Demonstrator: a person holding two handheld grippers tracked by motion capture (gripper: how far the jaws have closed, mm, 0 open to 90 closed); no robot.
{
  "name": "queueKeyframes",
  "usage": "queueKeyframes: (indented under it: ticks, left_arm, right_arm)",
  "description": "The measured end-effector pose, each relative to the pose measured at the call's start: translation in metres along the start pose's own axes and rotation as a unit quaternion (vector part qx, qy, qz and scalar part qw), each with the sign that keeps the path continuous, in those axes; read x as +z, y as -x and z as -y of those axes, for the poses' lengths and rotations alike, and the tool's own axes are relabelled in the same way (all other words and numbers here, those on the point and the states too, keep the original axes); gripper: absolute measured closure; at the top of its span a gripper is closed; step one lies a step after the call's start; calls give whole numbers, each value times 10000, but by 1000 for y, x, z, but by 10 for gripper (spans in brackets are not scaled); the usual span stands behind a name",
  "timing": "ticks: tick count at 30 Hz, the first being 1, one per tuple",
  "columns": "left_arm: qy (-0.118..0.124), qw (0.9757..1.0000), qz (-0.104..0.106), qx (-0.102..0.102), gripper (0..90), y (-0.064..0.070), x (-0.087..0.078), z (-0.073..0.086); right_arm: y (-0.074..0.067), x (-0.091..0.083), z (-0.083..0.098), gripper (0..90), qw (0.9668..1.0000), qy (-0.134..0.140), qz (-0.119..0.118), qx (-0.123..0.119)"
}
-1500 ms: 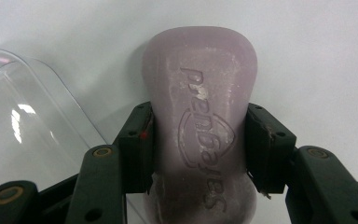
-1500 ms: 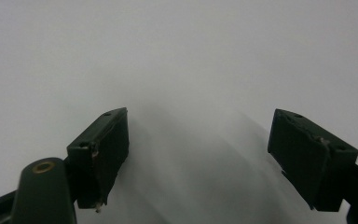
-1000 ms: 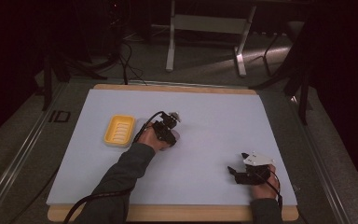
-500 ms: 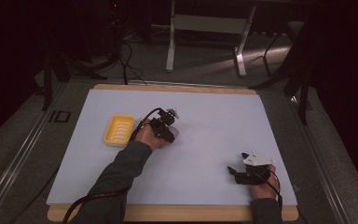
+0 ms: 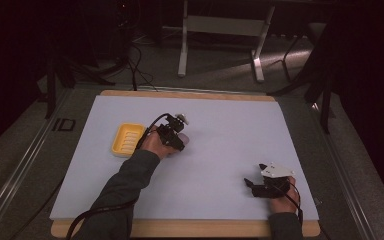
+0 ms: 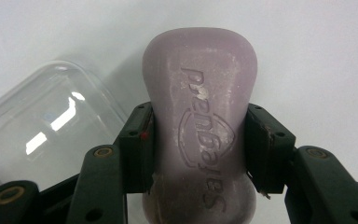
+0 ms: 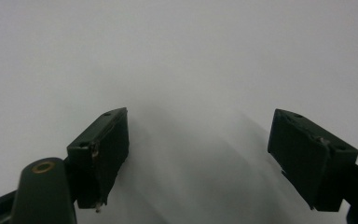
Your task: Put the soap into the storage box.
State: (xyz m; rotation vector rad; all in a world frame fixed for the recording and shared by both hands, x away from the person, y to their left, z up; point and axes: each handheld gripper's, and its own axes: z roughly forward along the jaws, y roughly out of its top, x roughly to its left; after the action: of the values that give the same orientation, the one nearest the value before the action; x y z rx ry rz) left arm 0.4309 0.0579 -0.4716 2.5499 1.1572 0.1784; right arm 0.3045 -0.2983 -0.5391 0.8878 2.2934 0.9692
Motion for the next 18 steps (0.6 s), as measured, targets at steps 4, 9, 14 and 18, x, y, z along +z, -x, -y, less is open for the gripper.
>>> queueKeyframes:
  ticks: [4, 9, 14, 18]
  left_arm:
    - [32, 10000, -12, -36, 497, -3, -4, 1]
    - [80, 9999, -33, -83, 497, -6, -9, 3]
    - [117, 9999, -54, -112, 497, -9, -13, 3]
    - [156, 9998, -48, -148, 497, -12, -17, 4]
  right_arm:
    - [0, 0, 0, 200, 10000, 3, 4, -6]
    - [0, 0, 0, 201, 10000, 5, 2, -6]
    - [0, 0, 0, 201, 10000, 5, 4, 11]
    - [0, 0, 0, 201, 10000, 4, 7, 12]
